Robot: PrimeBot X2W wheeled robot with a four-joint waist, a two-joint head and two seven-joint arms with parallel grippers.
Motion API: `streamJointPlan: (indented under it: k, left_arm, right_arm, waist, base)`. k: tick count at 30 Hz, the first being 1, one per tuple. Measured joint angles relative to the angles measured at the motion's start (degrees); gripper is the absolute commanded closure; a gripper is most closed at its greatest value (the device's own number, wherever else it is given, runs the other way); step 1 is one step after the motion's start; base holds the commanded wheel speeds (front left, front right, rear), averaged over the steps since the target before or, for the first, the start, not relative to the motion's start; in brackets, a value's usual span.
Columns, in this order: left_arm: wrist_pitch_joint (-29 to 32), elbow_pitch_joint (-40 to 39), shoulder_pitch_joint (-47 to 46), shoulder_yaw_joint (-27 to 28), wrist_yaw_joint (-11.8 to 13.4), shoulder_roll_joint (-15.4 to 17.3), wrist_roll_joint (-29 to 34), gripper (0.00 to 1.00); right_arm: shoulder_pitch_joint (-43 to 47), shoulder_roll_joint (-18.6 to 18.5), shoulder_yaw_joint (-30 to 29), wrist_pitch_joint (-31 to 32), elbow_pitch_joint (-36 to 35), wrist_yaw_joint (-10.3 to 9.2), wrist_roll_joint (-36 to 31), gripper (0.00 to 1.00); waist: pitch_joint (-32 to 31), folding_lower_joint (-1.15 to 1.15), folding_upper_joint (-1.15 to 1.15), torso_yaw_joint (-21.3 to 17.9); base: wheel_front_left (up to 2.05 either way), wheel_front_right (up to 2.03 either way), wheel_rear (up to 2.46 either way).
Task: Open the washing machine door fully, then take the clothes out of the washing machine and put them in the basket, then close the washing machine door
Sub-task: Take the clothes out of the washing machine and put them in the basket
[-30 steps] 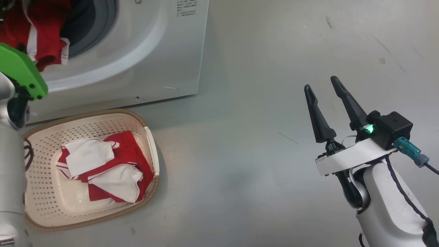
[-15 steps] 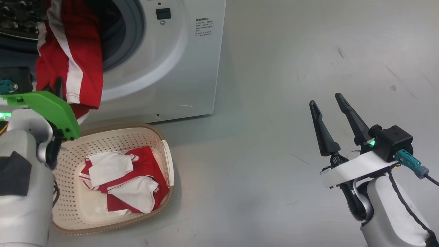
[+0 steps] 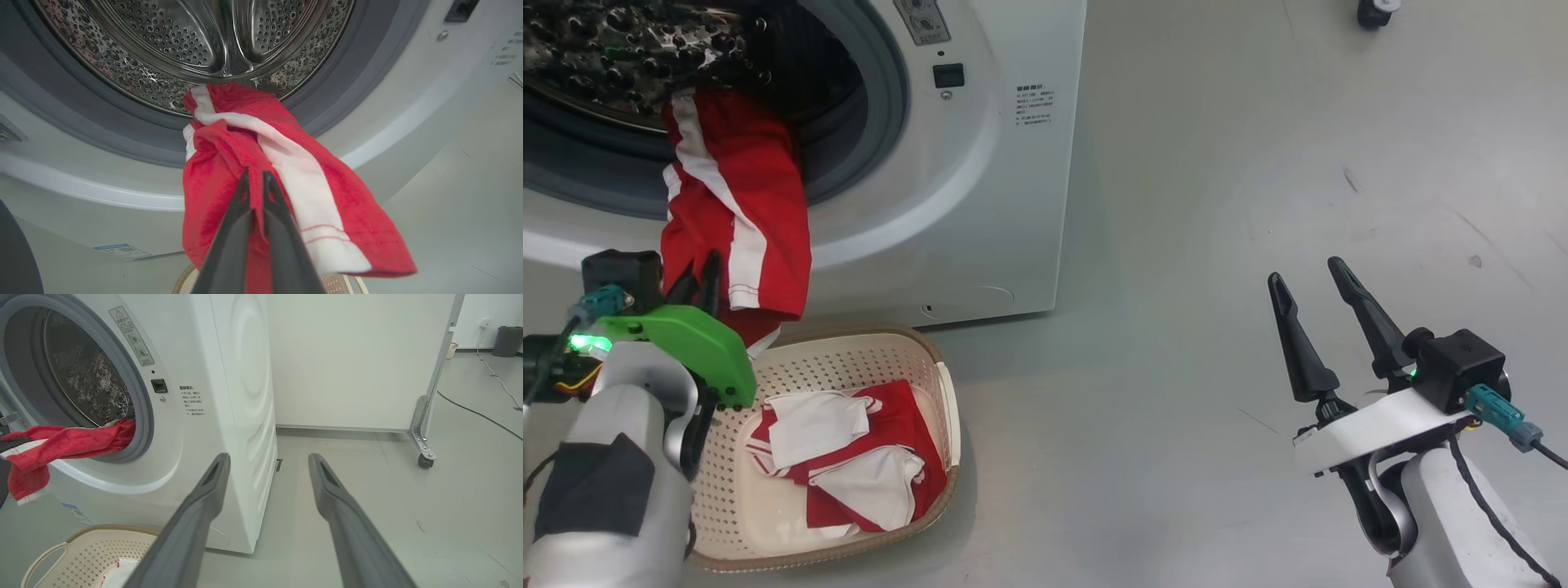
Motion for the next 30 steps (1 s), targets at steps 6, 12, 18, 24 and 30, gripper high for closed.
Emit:
streamJointPlan:
  k: [6,12,18,24,30]
  left_arm:
    - [-3.99,-2.54,3.03,-1.55,0.0,0.12,2.7,1.0]
    - [-7.37,-4.59,5.23,-2.33,0.05,-0.12,3.53,1.0]
    - [-11.24,-7.89,6.63,-2.44,1.52,-0.85,3.99,1.0]
    - [-12.79,-11.57,7.59,-2.13,2.76,-2.27,4.3,1.0]
    - [-13.36,-15.77,8.4,-2.25,4.14,-2.25,6.53,1.0]
  right_arm:
    - [0.74,0.13,-0.16,0.0,-0.04,0.0,-0.16,0.0]
    - [2.46,0.49,-0.21,0.0,0.04,0.0,-0.2,0.0]
    - [2.6,0.54,-0.07,0.0,-0.01,0.0,-0.26,0.0]
    - [2.63,0.55,-0.04,0.0,-0.11,0.0,-0.46,0.0]
    - [2.93,0.56,-0.03,0.0,-0.14,0.0,-0.6,0.0]
  waist:
    - [-1.55,0.0,0.0,0.47]
    - [-2.88,0.0,0.0,0.8]
    - [-3.54,0.0,0.0,1.02]
    - [-3.76,0.0,0.0,1.1]
    - [-3.96,0.0,0.0,1.2]
  base:
    - [0.0,0.0,0.0]
    - [0.0,0.0,0.0]
    - [0.0,0.0,0.0]
    - [0.0,0.0,0.0]
    - [0.0,0.0,0.0]
